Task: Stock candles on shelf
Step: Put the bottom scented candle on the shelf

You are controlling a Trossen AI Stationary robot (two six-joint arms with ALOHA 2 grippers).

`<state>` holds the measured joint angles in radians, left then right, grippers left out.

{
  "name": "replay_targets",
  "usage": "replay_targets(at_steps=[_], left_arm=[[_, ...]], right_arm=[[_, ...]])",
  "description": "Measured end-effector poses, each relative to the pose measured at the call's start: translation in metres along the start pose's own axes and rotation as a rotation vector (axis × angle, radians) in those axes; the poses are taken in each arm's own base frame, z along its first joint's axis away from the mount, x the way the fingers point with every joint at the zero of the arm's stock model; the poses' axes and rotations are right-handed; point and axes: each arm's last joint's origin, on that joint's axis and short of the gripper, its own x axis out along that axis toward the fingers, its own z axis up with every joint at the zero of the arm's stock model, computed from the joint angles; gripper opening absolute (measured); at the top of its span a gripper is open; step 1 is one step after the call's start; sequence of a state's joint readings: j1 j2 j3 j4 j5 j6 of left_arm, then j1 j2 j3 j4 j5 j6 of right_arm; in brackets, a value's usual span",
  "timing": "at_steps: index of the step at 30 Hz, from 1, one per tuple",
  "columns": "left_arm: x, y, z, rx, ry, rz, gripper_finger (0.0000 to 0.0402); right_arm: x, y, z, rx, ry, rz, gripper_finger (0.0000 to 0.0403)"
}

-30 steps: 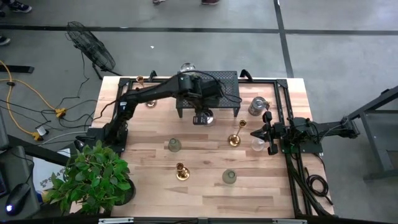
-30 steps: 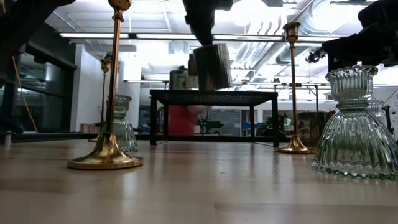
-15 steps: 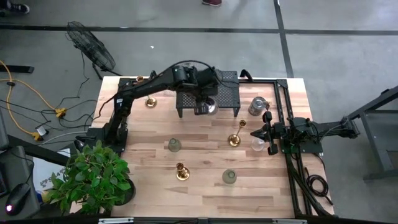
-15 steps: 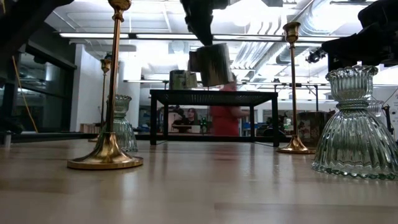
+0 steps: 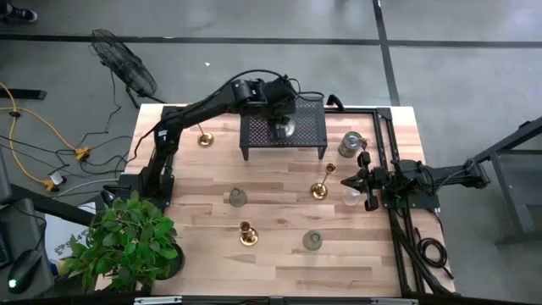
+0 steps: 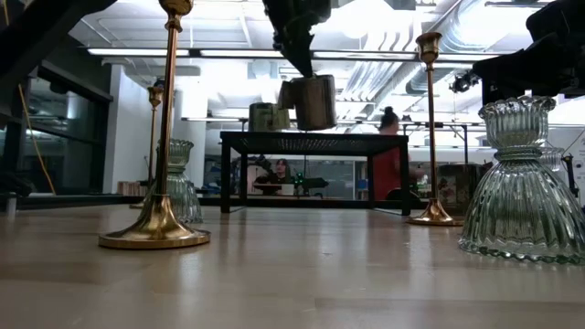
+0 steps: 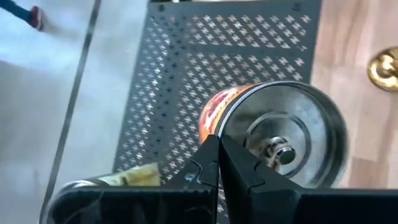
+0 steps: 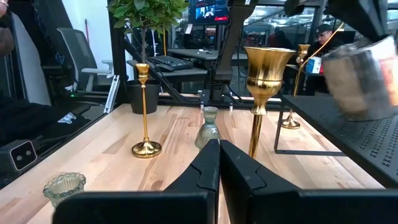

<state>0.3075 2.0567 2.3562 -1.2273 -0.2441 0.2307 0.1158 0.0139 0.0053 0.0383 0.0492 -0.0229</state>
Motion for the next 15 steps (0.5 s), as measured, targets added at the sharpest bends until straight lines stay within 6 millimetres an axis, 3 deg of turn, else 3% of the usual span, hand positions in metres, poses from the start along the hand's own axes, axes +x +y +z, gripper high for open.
replay_targets(at_steps=[15], left_arm=[[0.018, 0.029, -0.004, -0.167, -0.003, 0.042, 0.0]], right_arm=[[0.0, 0.0, 0.0, 0.0, 0.0, 0.0, 0.0003]])
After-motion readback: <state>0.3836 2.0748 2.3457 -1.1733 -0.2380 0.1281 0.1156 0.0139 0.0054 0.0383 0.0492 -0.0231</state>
